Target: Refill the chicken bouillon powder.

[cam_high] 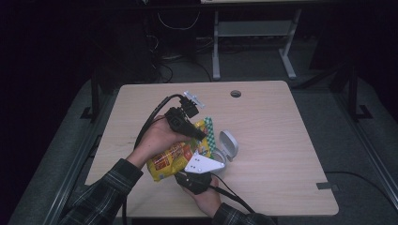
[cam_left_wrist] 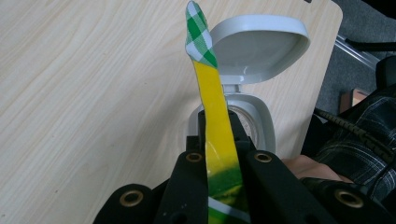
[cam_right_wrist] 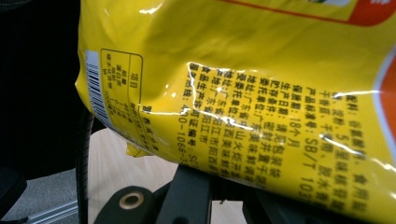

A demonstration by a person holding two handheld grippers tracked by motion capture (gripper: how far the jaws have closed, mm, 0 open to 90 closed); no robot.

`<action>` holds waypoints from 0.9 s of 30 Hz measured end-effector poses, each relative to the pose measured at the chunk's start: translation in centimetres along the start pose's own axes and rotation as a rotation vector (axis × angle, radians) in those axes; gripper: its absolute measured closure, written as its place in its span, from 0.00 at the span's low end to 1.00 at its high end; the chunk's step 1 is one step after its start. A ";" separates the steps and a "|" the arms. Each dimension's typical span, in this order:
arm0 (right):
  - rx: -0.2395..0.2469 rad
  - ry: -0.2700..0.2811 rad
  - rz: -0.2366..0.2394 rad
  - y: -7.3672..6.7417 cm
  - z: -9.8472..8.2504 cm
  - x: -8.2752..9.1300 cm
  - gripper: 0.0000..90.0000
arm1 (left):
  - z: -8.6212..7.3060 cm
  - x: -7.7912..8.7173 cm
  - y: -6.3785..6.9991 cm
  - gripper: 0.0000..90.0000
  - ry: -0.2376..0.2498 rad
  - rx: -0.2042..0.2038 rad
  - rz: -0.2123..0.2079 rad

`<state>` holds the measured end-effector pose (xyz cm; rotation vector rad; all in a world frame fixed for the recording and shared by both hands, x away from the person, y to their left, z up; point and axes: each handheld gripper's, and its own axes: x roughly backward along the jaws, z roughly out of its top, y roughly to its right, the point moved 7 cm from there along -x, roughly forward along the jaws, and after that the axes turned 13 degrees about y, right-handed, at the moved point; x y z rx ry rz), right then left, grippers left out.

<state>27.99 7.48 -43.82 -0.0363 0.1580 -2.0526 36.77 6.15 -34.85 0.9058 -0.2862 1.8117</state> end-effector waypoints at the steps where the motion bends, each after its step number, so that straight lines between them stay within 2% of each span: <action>1: -0.001 0.000 0.000 0.0 0.0 0.0 1.00 | 0.0 0.0 0.0 1.00 0.000 0.001 -0.001; 27: -0.010 0.003 0.007 -0.1 0.0 0.0 1.00 | -0.1 -0.1 0.0 1.00 -0.012 0.001 0.004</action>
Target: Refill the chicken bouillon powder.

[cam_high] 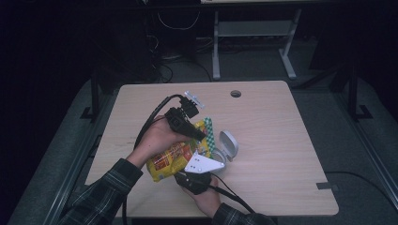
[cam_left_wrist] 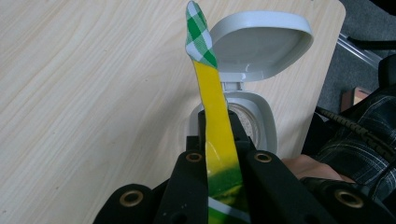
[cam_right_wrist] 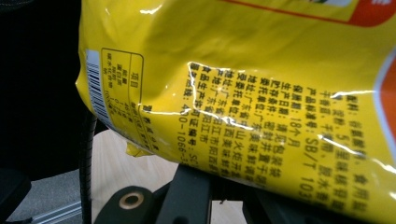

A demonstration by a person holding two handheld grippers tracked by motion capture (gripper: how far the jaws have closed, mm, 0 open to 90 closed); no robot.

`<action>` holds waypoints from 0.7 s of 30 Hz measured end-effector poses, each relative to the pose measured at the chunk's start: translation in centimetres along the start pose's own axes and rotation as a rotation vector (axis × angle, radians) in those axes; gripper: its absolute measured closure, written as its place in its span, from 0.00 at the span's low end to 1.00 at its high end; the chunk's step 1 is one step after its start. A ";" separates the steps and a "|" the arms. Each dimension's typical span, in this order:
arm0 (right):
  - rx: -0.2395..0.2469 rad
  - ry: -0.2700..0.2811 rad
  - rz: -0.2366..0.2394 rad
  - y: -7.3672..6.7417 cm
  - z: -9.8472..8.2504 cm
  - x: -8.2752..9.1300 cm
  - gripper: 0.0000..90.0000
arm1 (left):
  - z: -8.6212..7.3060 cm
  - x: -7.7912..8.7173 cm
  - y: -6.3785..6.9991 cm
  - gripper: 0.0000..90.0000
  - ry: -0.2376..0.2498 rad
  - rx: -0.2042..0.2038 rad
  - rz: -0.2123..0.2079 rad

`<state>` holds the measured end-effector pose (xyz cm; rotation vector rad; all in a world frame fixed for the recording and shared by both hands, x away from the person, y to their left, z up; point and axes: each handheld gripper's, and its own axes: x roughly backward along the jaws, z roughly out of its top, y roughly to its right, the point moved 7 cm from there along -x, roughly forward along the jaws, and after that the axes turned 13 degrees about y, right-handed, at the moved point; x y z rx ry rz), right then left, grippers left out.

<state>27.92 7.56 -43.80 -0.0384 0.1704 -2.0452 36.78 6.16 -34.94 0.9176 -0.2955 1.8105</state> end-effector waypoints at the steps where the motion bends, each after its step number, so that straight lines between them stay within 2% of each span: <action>1: -0.001 0.001 0.001 0.0 0.0 0.0 1.00 | 0.0 0.0 0.0 1.00 -0.001 0.002 0.001; 21: -0.014 0.010 0.010 -0.1 0.1 0.0 1.00 | 0.1 -0.1 0.1 1.00 -0.011 0.005 0.013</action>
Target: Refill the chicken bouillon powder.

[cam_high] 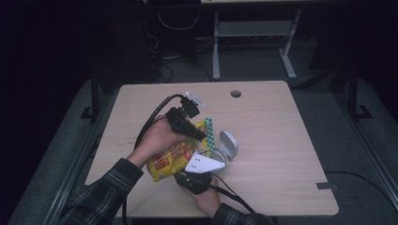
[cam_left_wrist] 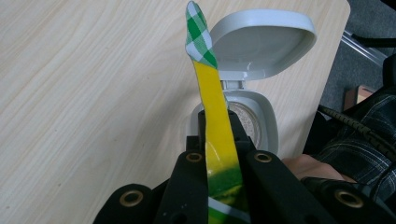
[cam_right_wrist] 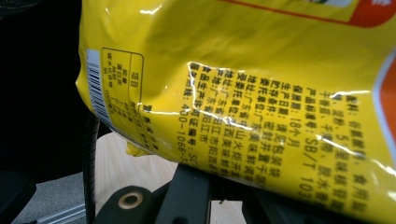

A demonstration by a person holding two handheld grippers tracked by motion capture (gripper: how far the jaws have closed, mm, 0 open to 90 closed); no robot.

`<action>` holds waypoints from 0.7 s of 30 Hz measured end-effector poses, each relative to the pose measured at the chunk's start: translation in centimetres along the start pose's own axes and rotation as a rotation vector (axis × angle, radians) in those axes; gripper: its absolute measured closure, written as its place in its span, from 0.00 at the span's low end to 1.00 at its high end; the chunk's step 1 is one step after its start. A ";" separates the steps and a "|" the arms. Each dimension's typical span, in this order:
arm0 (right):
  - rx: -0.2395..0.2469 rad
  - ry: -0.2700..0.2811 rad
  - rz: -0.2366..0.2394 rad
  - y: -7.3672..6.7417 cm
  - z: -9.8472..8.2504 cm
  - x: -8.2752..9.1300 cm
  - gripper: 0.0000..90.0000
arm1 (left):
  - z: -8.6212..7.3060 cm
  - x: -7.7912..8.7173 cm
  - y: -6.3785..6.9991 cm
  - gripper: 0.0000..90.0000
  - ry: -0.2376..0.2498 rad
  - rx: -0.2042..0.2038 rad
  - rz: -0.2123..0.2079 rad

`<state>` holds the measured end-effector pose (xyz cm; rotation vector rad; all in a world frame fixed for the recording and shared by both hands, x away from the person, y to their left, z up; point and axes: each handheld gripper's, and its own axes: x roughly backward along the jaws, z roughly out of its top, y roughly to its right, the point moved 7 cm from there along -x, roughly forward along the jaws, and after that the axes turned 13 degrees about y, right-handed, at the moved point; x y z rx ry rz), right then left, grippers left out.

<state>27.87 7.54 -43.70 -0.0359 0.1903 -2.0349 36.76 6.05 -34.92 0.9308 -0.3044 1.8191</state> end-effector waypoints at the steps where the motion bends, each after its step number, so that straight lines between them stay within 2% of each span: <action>1: 0.001 0.000 0.000 0.0 0.0 0.0 1.00 | 0.0 0.0 0.0 1.00 0.000 0.001 -0.001; 21: -0.008 0.006 0.010 0.0 0.0 0.0 1.00 | 0.0 -0.2 0.0 1.00 -0.012 0.005 0.008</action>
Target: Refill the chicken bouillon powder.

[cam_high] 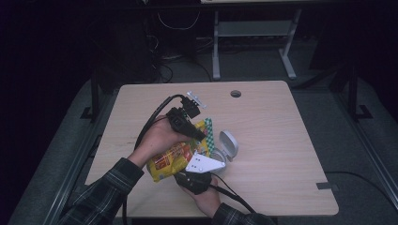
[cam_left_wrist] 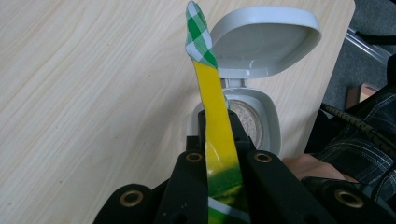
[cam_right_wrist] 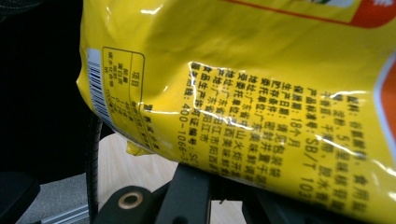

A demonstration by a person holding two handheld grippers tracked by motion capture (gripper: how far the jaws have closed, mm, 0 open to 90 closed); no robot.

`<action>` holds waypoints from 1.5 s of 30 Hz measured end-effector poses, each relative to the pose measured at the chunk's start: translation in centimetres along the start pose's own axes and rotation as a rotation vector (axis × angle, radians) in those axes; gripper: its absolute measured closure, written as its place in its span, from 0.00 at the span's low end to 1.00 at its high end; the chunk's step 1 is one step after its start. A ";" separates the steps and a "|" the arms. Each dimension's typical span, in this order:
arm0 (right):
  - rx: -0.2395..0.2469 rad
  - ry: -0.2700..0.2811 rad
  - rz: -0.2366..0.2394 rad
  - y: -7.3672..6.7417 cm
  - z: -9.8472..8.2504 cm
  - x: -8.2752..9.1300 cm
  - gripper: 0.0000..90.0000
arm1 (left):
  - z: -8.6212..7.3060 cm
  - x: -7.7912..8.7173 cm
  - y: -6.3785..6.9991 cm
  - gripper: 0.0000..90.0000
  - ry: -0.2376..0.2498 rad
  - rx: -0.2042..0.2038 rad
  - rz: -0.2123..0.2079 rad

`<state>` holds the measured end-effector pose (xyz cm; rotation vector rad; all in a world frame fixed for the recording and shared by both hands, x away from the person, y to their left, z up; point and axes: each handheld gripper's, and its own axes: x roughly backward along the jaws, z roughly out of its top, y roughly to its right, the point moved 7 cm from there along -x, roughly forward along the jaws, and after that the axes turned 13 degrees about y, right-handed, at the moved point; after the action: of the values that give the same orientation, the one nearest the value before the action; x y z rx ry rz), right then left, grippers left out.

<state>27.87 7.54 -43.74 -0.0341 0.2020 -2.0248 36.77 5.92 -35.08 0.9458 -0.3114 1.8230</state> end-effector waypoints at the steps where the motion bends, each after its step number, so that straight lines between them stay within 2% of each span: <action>1: 0.000 0.001 0.001 0.0 0.0 0.0 1.00 | 0.0 0.0 0.0 1.00 0.000 0.000 0.000; 12: 0.003 0.003 0.009 0.0 0.0 0.1 1.00 | 0.0 0.1 0.0 1.00 0.000 0.008 -0.006; 21: -0.001 0.008 0.013 -0.1 0.1 0.1 1.00 | 0.1 0.0 0.0 1.00 -0.013 0.016 0.007; 40: -0.024 0.029 0.015 0.0 0.4 0.2 1.00 | 0.4 -0.2 0.2 1.00 -0.042 -0.002 0.024; 42: -0.027 0.035 0.015 0.0 0.4 0.2 1.00 | 0.5 -0.3 0.3 1.00 -0.042 0.007 0.024; 45: -0.030 0.042 0.017 -0.1 0.4 0.3 1.00 | 0.5 -0.3 0.3 0.99 -0.055 -0.005 0.026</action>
<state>27.73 7.24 -43.32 -0.0084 0.2590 -2.0065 36.79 5.30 -34.93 0.9936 -0.3637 1.8214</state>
